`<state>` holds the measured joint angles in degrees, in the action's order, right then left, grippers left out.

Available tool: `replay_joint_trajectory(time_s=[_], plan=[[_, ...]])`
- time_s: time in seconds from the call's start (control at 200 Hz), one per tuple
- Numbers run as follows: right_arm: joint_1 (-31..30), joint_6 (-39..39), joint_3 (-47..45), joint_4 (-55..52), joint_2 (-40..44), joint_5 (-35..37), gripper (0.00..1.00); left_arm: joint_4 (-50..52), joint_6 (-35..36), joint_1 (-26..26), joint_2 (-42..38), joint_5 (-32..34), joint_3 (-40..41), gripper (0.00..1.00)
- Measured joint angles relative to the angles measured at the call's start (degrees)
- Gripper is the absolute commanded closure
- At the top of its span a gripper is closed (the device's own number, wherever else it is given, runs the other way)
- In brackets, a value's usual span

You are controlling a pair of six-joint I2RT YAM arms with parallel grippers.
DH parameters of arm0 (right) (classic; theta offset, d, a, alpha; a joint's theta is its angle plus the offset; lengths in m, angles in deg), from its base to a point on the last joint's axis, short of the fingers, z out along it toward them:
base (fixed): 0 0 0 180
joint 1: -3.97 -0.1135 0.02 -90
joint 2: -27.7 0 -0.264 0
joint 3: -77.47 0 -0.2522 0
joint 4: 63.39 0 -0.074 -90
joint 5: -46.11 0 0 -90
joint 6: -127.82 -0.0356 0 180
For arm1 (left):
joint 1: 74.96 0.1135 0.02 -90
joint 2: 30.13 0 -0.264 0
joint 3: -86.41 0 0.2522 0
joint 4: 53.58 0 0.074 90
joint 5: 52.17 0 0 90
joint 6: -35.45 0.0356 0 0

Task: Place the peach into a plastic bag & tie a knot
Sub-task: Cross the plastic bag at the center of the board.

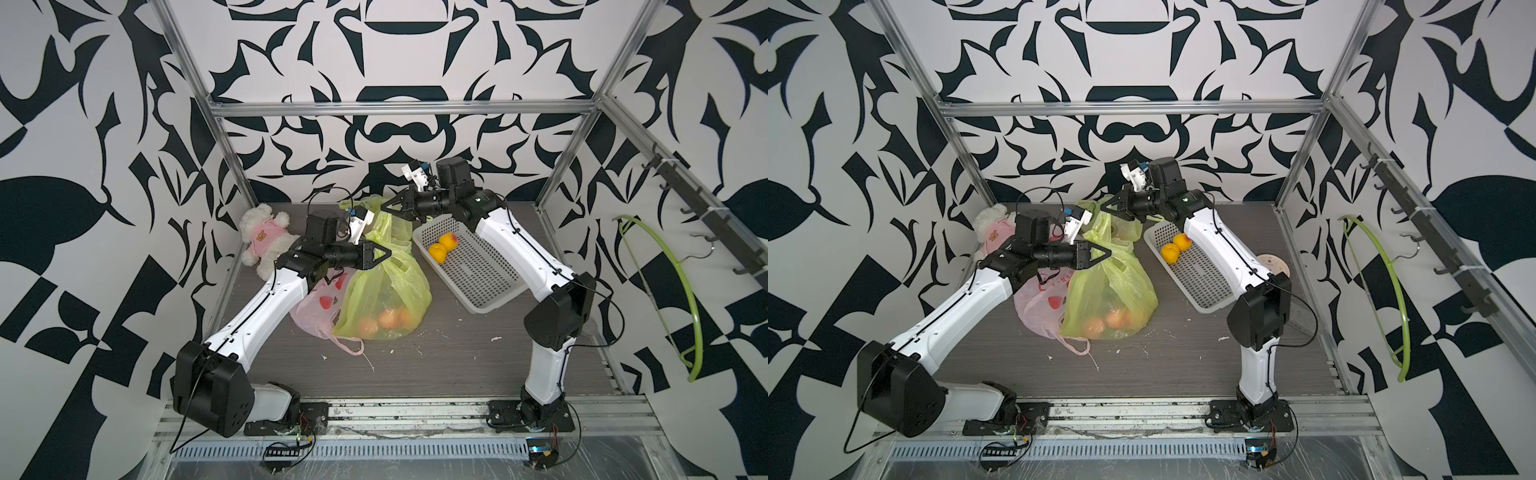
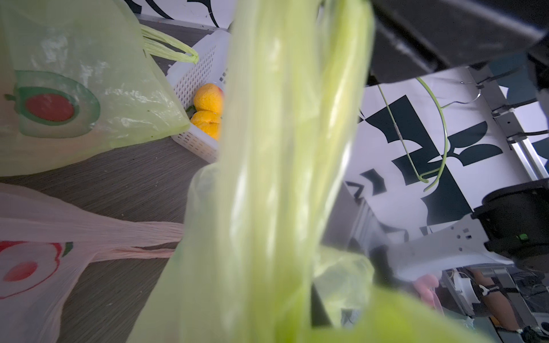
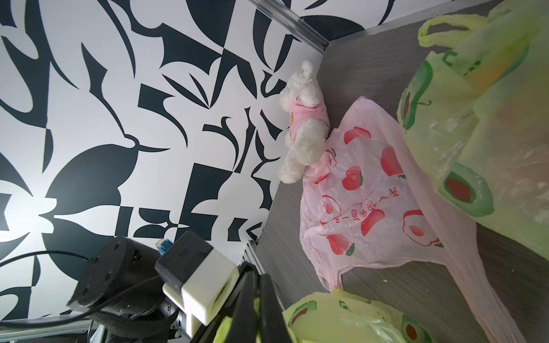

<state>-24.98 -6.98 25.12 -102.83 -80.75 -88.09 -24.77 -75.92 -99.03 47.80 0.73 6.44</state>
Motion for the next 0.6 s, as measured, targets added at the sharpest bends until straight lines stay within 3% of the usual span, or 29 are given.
replay_joint_trajectory(time_s=[0.175, 0.36, 0.605], plan=[[-1.46, 1.07, -9.62, 0.96, 9.14, 2.67, 1.00, 0.17, -0.22, 0.48, 0.13, 3.50, 0.00, 0.95], [-9.73, 3.30, -26.34, 6.05, 20.76, 9.97, 1.00, -2.62, -2.47, 1.95, 0.20, 3.78, 0.22, 0.98], [-16.33, 7.23, -37.40, 14.62, 21.44, 18.60, 1.00, -2.56, -4.87, 1.79, 0.70, 1.90, 1.60, 1.00]])
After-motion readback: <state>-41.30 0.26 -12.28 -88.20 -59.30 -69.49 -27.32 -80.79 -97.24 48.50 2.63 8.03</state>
